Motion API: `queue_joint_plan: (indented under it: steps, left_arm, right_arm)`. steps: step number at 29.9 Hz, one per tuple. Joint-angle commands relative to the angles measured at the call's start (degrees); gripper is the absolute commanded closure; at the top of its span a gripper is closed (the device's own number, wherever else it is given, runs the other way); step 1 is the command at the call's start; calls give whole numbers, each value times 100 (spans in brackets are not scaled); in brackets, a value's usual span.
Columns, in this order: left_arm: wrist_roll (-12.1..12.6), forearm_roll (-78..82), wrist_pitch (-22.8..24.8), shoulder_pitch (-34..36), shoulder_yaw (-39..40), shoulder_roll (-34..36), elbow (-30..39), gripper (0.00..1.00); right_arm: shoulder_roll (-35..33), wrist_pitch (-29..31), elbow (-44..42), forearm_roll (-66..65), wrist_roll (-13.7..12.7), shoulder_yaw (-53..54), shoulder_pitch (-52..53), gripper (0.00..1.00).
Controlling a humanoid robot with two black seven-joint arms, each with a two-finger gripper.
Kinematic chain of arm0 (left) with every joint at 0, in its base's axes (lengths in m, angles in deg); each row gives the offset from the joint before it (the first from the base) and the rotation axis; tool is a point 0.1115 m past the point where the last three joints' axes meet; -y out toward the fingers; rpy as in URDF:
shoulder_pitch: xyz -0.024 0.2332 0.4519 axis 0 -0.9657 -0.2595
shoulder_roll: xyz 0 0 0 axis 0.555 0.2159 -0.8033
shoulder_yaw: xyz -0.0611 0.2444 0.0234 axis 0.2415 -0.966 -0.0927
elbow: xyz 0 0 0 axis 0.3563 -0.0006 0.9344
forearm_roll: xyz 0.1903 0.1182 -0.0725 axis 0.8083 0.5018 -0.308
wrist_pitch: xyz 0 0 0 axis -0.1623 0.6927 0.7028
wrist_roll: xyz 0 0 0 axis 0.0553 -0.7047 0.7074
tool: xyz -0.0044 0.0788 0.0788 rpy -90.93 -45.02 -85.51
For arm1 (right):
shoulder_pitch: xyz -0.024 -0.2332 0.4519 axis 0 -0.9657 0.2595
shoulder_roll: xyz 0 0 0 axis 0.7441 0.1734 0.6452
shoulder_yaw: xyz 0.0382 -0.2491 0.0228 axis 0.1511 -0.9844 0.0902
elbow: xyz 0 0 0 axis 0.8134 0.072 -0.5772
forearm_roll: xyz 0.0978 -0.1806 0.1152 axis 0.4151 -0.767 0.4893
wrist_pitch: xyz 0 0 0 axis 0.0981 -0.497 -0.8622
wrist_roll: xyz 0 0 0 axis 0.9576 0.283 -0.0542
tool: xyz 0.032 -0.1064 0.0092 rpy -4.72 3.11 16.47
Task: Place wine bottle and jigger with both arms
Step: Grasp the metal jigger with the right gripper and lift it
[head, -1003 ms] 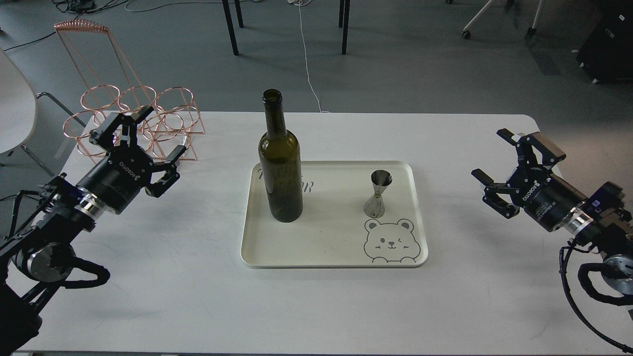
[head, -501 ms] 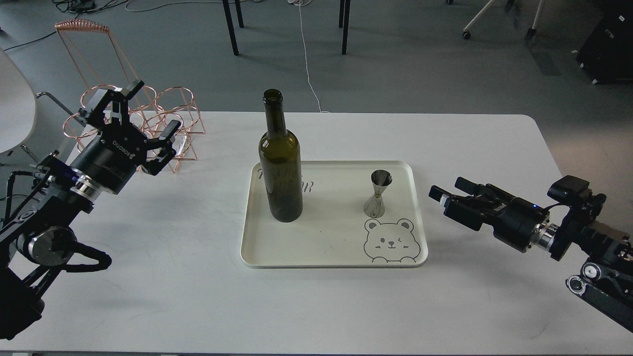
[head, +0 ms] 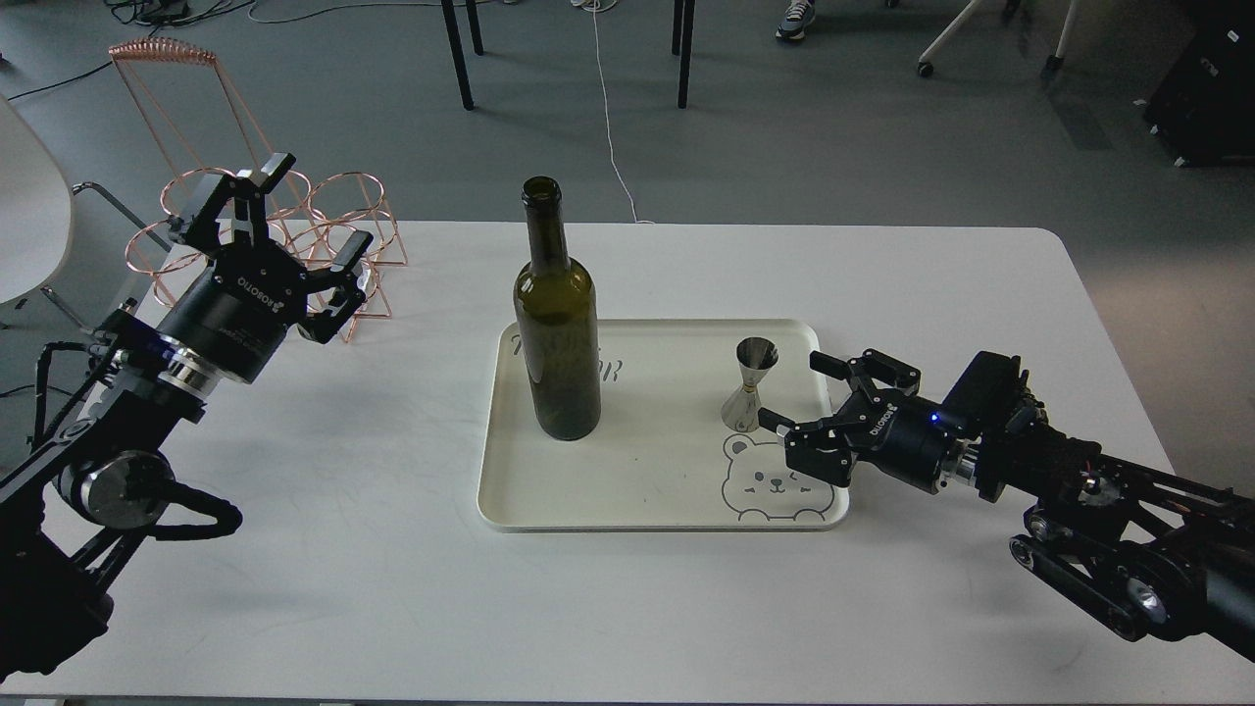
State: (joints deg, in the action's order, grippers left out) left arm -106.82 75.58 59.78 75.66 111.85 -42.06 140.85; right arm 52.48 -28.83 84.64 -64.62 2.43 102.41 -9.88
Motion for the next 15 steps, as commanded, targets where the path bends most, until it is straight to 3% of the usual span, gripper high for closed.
queue_joint_plan:
  steps: [1,5,8,9,12,15]
  left_arm:
    - [-24,-2,1,-13,13,-56,11,1]
    - [-42,-2,1,-13,5,-100,29,1]
    - [-42,-2,1,-4,-4,-109,37,1]
    - [-42,-2,1,-4,4,-109,46,1]
    - [-42,-2,1,-4,4,-117,46,1]
    - [-42,-2,1,-13,-4,-117,46,1]
  right_arm:
    - [492,-103,-581,1,0,-156,171,1]
    - [897,-191,-968,1,0,-174,259,3]
    - [1003,-296,-1127,1,0,-174,268,10]
    - [1004,-314,-1154,1,0,-174,268,15]
    - [1004,-323,-1163,1,0,-174,268,48]
    - [1004,-349,-1163,1,0,-165,277,63]
